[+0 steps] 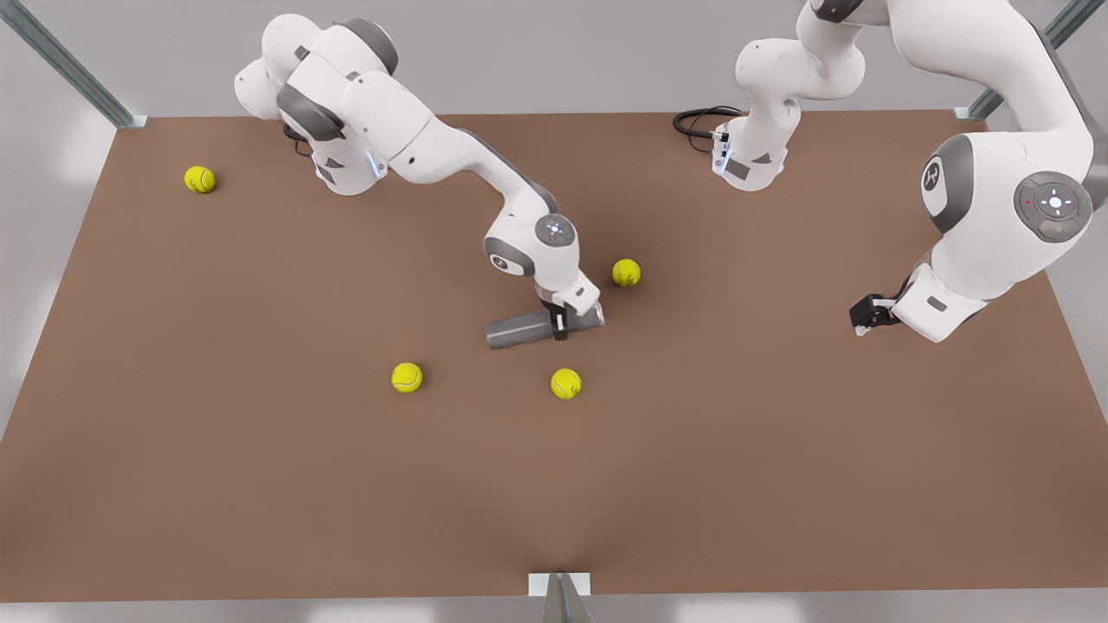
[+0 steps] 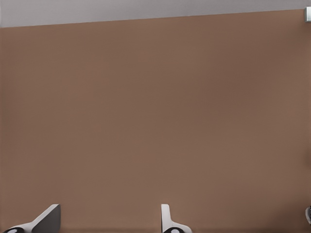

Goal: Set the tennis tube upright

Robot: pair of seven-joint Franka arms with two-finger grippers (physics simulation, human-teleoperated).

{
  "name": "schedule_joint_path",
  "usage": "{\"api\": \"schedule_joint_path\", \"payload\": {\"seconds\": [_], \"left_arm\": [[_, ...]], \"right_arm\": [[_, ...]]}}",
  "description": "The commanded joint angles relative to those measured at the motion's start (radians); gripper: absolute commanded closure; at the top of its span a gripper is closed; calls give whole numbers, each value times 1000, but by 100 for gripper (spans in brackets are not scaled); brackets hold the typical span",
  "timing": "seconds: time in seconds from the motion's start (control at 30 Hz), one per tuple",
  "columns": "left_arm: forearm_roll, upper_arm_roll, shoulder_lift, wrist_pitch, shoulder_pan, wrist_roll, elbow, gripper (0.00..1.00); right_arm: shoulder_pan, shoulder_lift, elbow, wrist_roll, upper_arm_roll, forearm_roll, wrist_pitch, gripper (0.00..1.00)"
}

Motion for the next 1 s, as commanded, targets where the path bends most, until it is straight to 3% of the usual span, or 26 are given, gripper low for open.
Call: {"api": "schedule_joint_path", "payload": {"seconds": [0.0,0.1,0.17,0.2,0.23,0.4,0.57,0.6,0.67,0.7,0.73,0.77,0.83,0.87,0.97], "left_arm": [[1,0,-1,-1,0,-5,0,0],[1,0,-1,-1,0,-5,0,0],[1,0,0,-1,0,-6,0,0],[1,0,0,-1,0,-6,0,0],[1,0,-1,-1,0,-6,0,0],[1,-1,0,-1,0,-8,0,0],[-1,-1,-1,-3,-2,-10,0,0],[1,-3,-1,-3,-2,-17,0,0],[-1,-3,-1,-3,-6,-20,0,0],[-1,-3,-1,-3,-6,-20,-1,0],[-1,-3,-1,-3,-6,-28,-1,0],[-1,-3,-3,-7,-22,-57,-1,0],[-16,-12,-23,-38,-84,-406,-3,0],[-59,-12,-21,-38,-146,-787,-3,0],[-99,-10,68,45,-336,-1370,4,0]], "right_arm": [[14,2,0,123,-17,32,5,30],[27,12,5,171,-32,34,6,30],[27,14,9,171,-46,64,14,24],[29,15,9,169,-48,63,16,9],[27,14,9,168,-49,63,16,0],[29,-17,5,166,-49,63,8,0],[40,-280,0,166,-74,247,-208,0],[-66,-386,9,169,-86,305,-346,0],[-385,-541,31,215,-86,323,-429,0],[-477,-604,52,421,-87,396,-599,0],[-559,-603,139,505,-115,402,-849,0],[-640,-604,212,507,-199,396,-894,0],[-669,-598,256,513,-249,394,-877,0],[-672,-575,264,502,-249,393,-879,0],[-686,-558,276,510,-259,391,-880,0]]}}
